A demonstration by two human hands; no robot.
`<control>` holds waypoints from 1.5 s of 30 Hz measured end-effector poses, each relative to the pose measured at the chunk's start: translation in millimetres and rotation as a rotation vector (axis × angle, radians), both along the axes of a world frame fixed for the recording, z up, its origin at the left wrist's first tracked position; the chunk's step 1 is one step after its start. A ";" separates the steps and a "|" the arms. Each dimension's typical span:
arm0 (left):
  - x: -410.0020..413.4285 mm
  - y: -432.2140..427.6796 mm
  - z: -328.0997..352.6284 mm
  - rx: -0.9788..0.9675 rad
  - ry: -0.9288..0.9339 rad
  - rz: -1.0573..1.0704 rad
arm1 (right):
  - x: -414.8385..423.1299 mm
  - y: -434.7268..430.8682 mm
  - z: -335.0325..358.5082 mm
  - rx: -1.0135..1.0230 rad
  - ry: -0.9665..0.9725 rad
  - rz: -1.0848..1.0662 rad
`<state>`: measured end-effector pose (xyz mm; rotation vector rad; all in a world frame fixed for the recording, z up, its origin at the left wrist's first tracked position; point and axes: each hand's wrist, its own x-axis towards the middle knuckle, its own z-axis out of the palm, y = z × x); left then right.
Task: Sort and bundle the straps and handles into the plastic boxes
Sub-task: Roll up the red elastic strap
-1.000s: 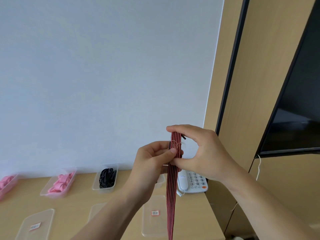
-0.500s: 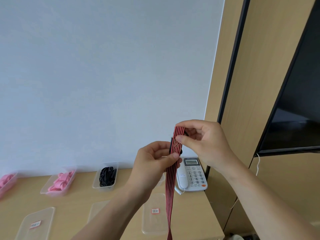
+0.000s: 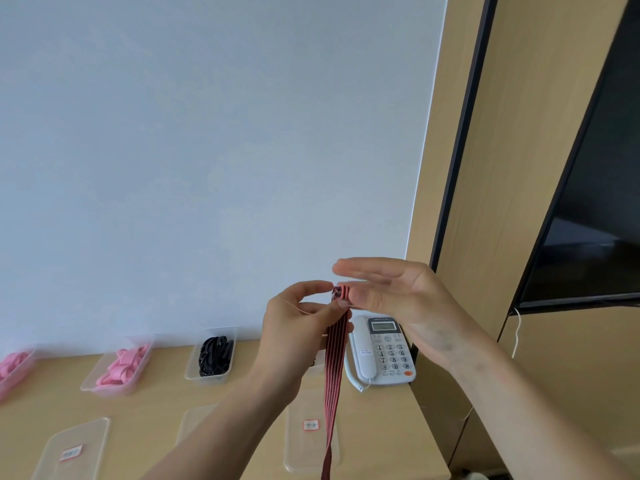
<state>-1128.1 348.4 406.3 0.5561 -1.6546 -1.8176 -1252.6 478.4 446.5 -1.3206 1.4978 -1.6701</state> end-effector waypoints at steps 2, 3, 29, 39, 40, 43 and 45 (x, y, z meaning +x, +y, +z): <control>-0.3 0.8 0.2 0.002 -0.010 0.014 | -0.1 0.6 -2.0 0.033 0.015 0.026; -0.2 1.2 -0.1 -0.003 -0.020 0.020 | 0.3 0.5 -3.1 0.020 0.014 0.016; 1.2 11.3 -2.8 0.028 0.041 -0.101 | -7.6 -8.6 -2.4 -0.022 0.340 -0.358; -5.7 9.8 -5.1 0.004 0.071 -0.040 | -4.1 0.4 0.5 0.015 0.047 -0.065; -5.6 9.0 -4.2 0.007 0.076 -0.040 | -5.1 1.2 0.7 0.032 0.055 -0.036; -5.2 7.7 -0.3 0.033 0.074 -0.035 | -6.7 3.5 2.0 0.013 0.062 -0.027; -5.7 6.9 0.5 0.047 0.053 -0.032 | -7.5 4.0 1.4 -0.021 0.081 -0.047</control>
